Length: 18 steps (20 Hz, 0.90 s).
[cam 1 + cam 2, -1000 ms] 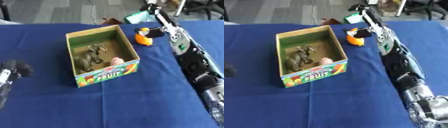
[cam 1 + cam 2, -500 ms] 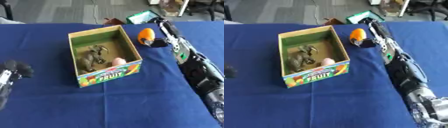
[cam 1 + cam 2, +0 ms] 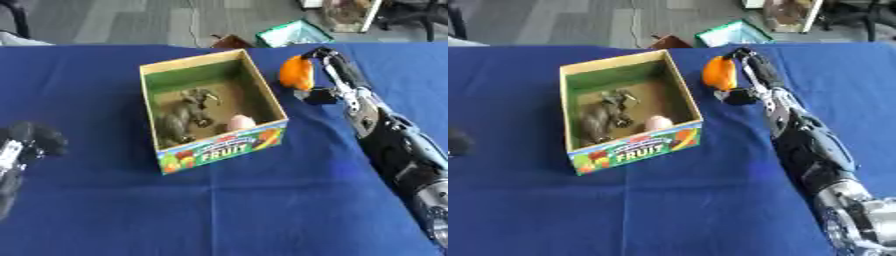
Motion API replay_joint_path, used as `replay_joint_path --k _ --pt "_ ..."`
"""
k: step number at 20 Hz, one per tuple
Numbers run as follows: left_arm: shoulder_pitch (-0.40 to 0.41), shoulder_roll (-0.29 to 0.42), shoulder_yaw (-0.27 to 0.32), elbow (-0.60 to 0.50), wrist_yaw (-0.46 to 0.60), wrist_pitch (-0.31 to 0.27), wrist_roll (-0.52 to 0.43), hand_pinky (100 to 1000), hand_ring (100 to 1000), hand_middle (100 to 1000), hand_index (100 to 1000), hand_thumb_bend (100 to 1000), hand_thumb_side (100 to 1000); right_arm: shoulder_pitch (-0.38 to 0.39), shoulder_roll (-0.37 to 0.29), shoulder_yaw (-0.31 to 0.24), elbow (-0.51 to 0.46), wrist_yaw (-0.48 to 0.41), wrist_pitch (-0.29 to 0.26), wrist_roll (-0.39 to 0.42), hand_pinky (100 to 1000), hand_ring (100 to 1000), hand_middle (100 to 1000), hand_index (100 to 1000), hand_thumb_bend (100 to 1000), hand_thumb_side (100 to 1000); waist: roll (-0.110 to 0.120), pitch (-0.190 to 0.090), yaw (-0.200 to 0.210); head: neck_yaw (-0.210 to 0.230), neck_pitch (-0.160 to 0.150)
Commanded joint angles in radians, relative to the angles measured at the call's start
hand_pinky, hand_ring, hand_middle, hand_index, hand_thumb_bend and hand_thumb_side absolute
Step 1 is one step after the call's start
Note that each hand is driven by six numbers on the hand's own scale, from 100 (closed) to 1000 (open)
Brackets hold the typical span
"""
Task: Pick up objects on the table and place them in the box.
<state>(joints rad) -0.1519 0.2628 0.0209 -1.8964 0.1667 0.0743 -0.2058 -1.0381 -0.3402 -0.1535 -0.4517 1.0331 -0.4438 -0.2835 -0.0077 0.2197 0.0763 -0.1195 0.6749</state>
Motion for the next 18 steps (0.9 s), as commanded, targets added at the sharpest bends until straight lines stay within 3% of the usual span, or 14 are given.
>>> replay_joint_path --k 1,6,8,11,12,15,18 --pt "-0.014 0.007 -0.002 -0.014 -0.003 -0.002 -0.002 649 642 574 601 189 657 -0.014 -0.033 0.002 -0.004 0.014 0.011 -0.019 745 794 705 739 417 119 0.003 -0.013 0.002 -0.003 -0.012" --pt "-0.014 0.006 -0.002 -0.014 -0.003 -0.002 -0.002 649 641 574 601 191 654 -0.008 -0.033 0.004 0.001 0.029 0.024 -0.032 689 693 568 610 372 100 0.003 -0.012 0.005 -0.005 -0.014" --pt "-0.014 0.006 -0.003 -0.014 -0.003 -0.002 -0.003 649 642 574 601 188 657 -0.005 -0.033 0.001 -0.001 0.029 0.028 -0.044 670 647 516 553 316 100 0.004 -0.012 0.005 -0.005 -0.014" --pt "-0.014 0.006 -0.002 -0.014 -0.002 -0.002 -0.003 649 641 574 601 188 656 -0.002 -0.033 -0.006 -0.009 0.014 0.033 -0.086 621 581 399 418 125 100 0.004 -0.013 0.004 -0.005 -0.014" --pt "-0.015 0.006 -0.002 -0.014 -0.002 -0.002 -0.002 649 641 574 601 188 656 -0.001 -0.033 -0.007 -0.013 0.005 0.033 -0.102 616 577 380 399 100 100 0.004 -0.013 0.003 -0.005 -0.014" --pt "-0.014 0.006 -0.002 -0.014 -0.002 -0.002 -0.002 649 641 574 601 188 656 -0.001 -0.034 -0.008 -0.030 -0.026 0.022 -0.135 584 550 281 303 100 100 0.002 -0.015 0.001 -0.005 -0.013" --pt "-0.014 0.006 -0.001 -0.014 -0.001 -0.002 -0.001 649 641 574 600 188 654 -0.007 -0.033 -0.004 -0.062 -0.059 -0.005 -0.135 575 543 251 275 100 100 0.001 -0.017 -0.003 -0.005 -0.012"
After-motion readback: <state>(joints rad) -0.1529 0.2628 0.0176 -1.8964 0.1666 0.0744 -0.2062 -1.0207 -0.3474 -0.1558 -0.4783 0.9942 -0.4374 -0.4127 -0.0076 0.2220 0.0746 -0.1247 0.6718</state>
